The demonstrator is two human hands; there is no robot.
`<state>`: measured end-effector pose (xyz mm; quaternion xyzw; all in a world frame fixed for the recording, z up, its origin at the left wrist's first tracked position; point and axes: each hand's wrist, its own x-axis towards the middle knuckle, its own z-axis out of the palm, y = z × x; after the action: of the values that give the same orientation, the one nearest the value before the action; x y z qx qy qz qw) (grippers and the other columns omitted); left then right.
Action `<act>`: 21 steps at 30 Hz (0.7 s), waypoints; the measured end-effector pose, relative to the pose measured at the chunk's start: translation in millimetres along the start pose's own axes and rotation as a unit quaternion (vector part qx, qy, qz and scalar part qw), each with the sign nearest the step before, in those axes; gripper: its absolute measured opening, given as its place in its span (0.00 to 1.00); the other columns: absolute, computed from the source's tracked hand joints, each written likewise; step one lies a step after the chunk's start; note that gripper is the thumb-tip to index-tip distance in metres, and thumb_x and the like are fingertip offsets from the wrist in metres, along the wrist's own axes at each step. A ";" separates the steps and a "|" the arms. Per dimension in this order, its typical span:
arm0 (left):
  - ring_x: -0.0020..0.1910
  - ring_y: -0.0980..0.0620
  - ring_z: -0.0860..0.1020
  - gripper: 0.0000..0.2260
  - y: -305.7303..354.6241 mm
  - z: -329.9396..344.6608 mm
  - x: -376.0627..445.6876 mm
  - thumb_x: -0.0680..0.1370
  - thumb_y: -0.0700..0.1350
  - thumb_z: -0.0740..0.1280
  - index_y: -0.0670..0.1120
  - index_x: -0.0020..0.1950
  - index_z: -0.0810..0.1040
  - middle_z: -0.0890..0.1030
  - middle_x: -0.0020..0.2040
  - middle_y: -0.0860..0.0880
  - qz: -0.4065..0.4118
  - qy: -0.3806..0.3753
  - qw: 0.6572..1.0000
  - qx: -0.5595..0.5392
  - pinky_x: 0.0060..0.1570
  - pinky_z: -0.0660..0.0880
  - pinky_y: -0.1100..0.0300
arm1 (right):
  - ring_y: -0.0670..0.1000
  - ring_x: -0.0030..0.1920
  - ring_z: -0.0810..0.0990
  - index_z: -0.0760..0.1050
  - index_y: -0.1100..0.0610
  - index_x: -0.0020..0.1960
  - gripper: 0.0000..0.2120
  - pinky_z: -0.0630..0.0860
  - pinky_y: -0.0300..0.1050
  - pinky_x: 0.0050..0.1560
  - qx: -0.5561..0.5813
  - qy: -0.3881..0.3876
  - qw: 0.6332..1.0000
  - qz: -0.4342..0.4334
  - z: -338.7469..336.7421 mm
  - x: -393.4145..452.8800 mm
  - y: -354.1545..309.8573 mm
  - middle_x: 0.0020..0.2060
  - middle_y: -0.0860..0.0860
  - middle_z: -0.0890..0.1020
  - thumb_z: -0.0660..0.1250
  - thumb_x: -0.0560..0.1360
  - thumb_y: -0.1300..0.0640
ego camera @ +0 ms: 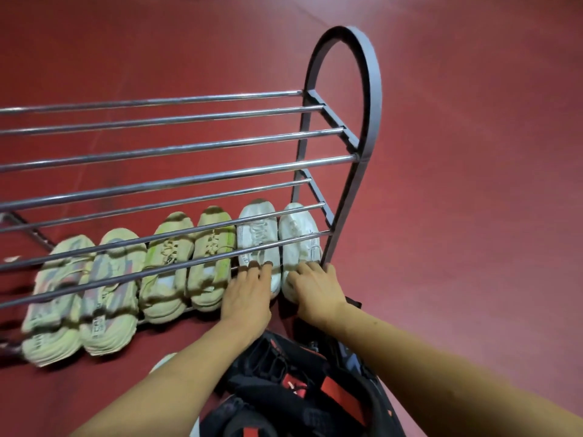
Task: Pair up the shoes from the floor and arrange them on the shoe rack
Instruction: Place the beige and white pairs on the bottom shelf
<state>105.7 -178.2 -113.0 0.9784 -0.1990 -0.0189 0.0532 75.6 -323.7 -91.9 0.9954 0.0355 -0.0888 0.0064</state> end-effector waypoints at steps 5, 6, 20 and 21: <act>0.63 0.45 0.72 0.39 -0.5 -1.1 -1.4 0.77 0.41 0.68 0.49 0.80 0.47 0.70 0.67 0.47 -0.007 0.007 0.999 -0.049 0.59 0.75 0.53 | 0.60 0.68 0.67 0.66 0.54 0.65 0.26 0.64 0.70 0.64 0.003 -0.027 1.000 -0.002 1.8 -0.6 6.0 0.64 0.53 0.73 0.71 0.70 0.54; 0.63 0.45 0.72 0.37 -3.8 -1.1 -1.8 0.77 0.42 0.68 0.48 0.80 0.49 0.70 0.67 0.47 -0.010 0.005 0.998 -0.062 0.59 0.75 0.52 | 0.60 0.67 0.68 0.67 0.54 0.66 0.26 0.65 0.66 0.61 -0.014 -0.016 1.000 -0.003 1.1 0.1 8.3 0.64 0.53 0.73 0.72 0.71 0.53; 0.61 0.55 0.71 0.16 -80.6 -48.3 -140.6 0.77 0.51 0.67 0.48 0.62 0.73 0.73 0.59 0.55 -0.116 0.069 0.945 -0.297 0.62 0.67 0.58 | 0.63 0.60 0.77 0.77 0.59 0.62 0.20 0.78 0.58 0.53 0.083 0.153 0.975 -0.136 -26.1 -41.6 1.8 0.61 0.58 0.80 0.70 0.71 0.59; 0.61 0.52 0.72 0.21 -97.0 -44.7 -165.4 0.74 0.56 0.66 0.48 0.62 0.73 0.73 0.58 0.54 -0.150 0.058 0.948 -0.274 0.62 0.68 0.55 | 0.63 0.59 0.78 0.78 0.60 0.60 0.17 0.77 0.58 0.54 0.111 0.170 0.966 -0.161 -33.9 -55.0 -1.2 0.60 0.58 0.80 0.69 0.72 0.59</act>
<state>-6.2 -20.4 -76.8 0.9439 -0.0341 -0.0235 0.3275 27.5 -325.7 -48.8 0.9716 0.1855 0.0787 -0.1242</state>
